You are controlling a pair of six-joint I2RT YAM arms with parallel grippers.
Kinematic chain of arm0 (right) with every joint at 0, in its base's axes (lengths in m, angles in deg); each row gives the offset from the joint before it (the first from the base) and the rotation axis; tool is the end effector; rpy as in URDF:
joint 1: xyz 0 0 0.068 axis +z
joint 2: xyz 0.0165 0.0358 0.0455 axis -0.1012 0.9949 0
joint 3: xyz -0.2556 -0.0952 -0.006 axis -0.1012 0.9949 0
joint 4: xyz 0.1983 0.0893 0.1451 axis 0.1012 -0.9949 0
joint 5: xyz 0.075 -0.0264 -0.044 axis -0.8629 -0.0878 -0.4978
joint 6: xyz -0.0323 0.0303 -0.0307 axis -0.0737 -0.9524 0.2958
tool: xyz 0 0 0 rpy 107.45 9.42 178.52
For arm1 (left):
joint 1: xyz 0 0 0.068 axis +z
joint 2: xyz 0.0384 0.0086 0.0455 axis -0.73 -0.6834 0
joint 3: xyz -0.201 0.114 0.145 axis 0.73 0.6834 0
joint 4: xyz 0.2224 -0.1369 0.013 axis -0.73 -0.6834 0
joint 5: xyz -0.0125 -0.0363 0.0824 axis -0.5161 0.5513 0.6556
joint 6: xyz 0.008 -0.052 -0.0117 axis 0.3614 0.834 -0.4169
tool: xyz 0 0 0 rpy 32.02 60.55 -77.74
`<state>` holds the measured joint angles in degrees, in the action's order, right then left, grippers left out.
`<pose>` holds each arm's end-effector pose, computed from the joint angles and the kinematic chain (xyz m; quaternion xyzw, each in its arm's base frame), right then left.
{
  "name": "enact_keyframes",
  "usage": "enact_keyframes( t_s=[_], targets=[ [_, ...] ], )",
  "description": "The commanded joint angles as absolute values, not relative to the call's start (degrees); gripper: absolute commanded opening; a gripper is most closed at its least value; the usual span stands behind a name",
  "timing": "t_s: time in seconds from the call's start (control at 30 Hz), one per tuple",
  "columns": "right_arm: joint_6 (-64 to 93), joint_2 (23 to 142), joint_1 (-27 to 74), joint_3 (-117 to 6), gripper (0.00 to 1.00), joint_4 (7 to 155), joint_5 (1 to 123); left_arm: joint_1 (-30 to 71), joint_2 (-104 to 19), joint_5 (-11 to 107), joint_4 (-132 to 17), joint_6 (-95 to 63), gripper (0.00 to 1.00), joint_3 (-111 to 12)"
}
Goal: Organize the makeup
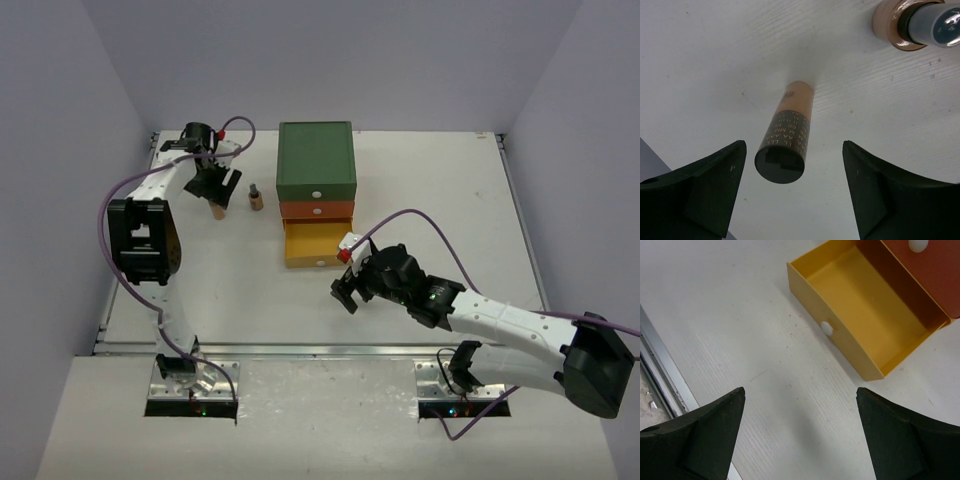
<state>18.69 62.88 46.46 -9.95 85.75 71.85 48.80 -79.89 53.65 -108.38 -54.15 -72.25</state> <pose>0.1428 0.1827 0.2182 -0.3496 0.7792 0.2287 0.4672 0.4181 0.0121 0.2347 0.2174 0.9552 0.0262 0.1992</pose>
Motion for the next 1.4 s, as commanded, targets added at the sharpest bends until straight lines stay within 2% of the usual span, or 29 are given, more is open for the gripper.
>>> enact_keyframes(
  t_s=[0.0,0.17,0.33,0.4,0.6,0.8,0.87,1.1,1.37],
  targets=[
    [18.55,63.17,46.22,-10.52,0.92,88.29,73.95,49.19,-80.93,56.04,-106.36,-54.60,0.70,-72.32],
    [19.57,64.08,46.31,-11.09,0.92,88.48,74.45,49.35,-82.14,54.86,-107.57,-54.35,0.43,-72.81],
    [20.91,65.14,46.26,-12.17,0.92,88.43,74.71,49.44,-81.43,54.52,-108.09,-54.25,0.06,-72.67],
    [22.55,65.44,46.31,-12.96,0.92,87.68,74.66,49.44,-80.70,54.35,-108.35,-54.25,0.00,-72.80],
    [29.69,63.76,46.30,-18.01,0.92,85.52,72.40,50.05,-73.75,46.85,-113.94,-54.59,0.00,-75.65],
    [38.60,64.94,46.31,-24.99,0.91,90.39,70.32,50.05,-61.74,24.13,-117.09,-58.71,0.00,-80.38],
    [41.96,66.56,46.27,-28.13,0.91,93.19,70.27,50.05,-58.18,14.77,-115.04,-58.60,0.00,-79.90],
    [53.56,75.52,46.27,-39.45,0.91,99.23,69.20,49.93,-50.52,-6.07,-112.78,-58.70,0.00,-76.86],
    [60.74,85.37,46.35,-48.45,0.93,101.01,71.54,45.35,-48.06,-4.86,-111.22,-54.94,0.00,-71.57]
  ],
)
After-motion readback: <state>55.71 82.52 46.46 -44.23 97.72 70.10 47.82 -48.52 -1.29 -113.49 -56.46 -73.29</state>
